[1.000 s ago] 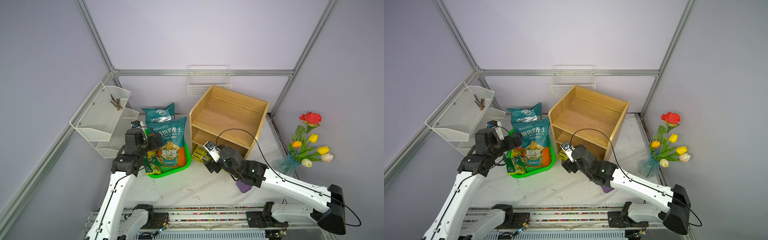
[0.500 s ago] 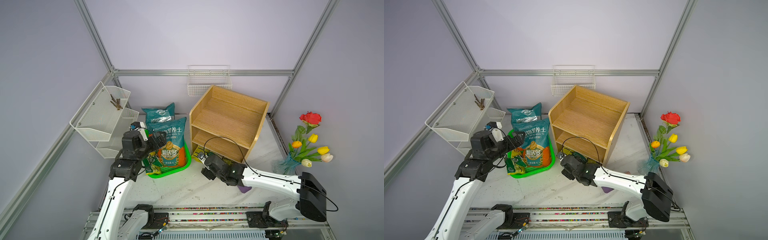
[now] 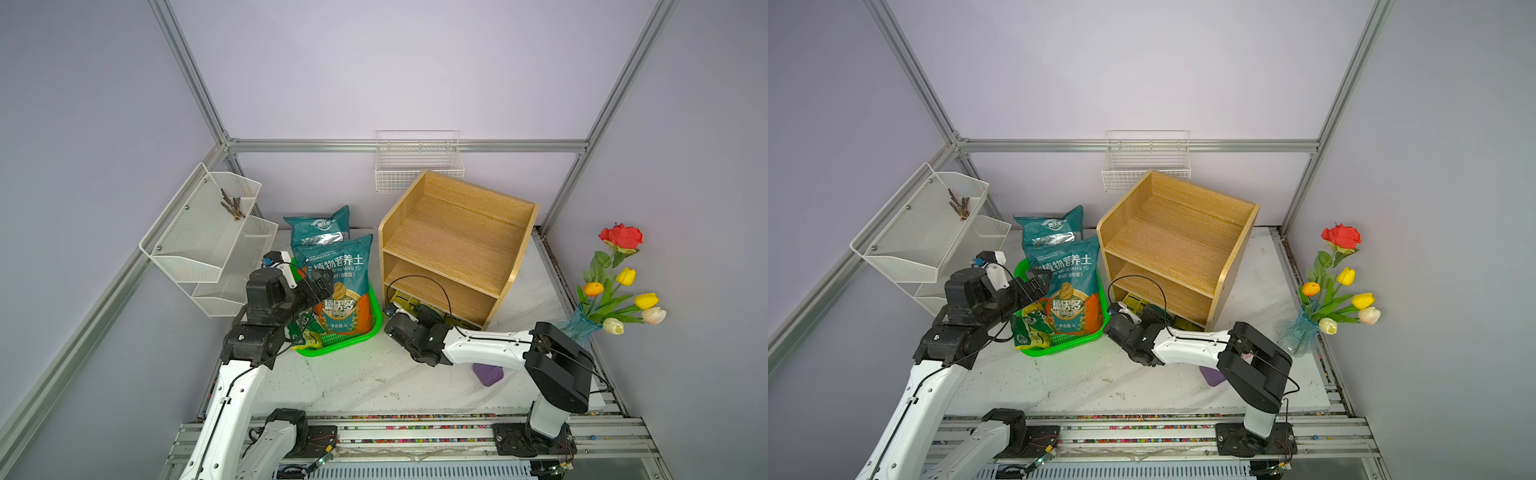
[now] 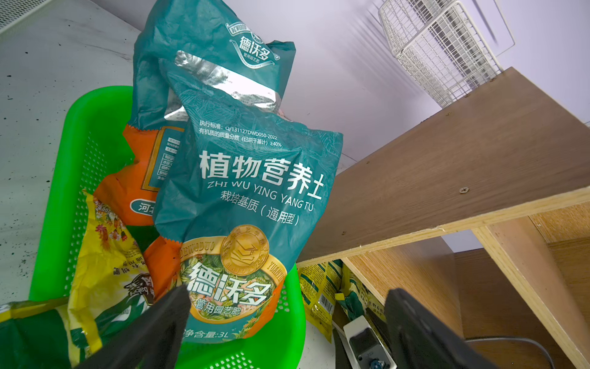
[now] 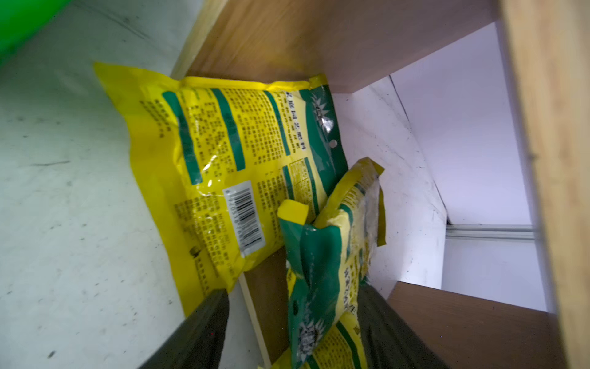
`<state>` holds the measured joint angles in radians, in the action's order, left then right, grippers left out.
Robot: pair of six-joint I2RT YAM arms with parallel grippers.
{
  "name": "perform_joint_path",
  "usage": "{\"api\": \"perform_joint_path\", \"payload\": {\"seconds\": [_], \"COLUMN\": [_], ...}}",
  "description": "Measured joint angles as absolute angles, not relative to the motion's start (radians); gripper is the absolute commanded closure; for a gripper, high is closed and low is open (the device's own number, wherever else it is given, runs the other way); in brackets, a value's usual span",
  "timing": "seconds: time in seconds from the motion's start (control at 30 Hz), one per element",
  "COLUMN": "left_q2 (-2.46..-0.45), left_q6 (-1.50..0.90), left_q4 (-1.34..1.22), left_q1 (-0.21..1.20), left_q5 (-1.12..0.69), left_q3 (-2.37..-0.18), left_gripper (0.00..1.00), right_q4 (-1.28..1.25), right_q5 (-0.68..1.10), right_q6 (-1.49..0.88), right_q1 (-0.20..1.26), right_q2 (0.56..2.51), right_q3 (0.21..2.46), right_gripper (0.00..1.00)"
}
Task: Take down the fertilizer bag from the shelf
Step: Pick up the fertilizer bag from the shelf.
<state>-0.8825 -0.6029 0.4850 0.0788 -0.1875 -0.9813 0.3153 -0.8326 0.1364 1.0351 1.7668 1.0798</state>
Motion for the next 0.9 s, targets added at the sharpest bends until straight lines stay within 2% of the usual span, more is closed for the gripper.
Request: {"api": "perform_joint_path", "payload": {"seconds": [0.33,0.77,0.9], "left_q2": [-0.9,-0.902,-0.902], "left_q6": [-0.626,-0.641,-0.643], "left_q4": [0.445,0.433,0.433], "left_q1": [0.079,0.079,0.079], "left_q5": [-0.217,-0.229,-0.229], "left_q3": [-0.975,-0.975,-0.975], "left_gripper": [0.0,0.0,0.0], "right_q4": [0.274,0.183,0.172], "right_q5": [-0.926,-0.896,-0.874], "right_q6": [0.134,0.158,0.154], "right_q1": [1.015,0.921,0.905], "right_q2": [1.833,1.89,1.895], "right_q3": [1.073,1.057,1.056], "right_gripper": [0.32,0.32,0.57]}}
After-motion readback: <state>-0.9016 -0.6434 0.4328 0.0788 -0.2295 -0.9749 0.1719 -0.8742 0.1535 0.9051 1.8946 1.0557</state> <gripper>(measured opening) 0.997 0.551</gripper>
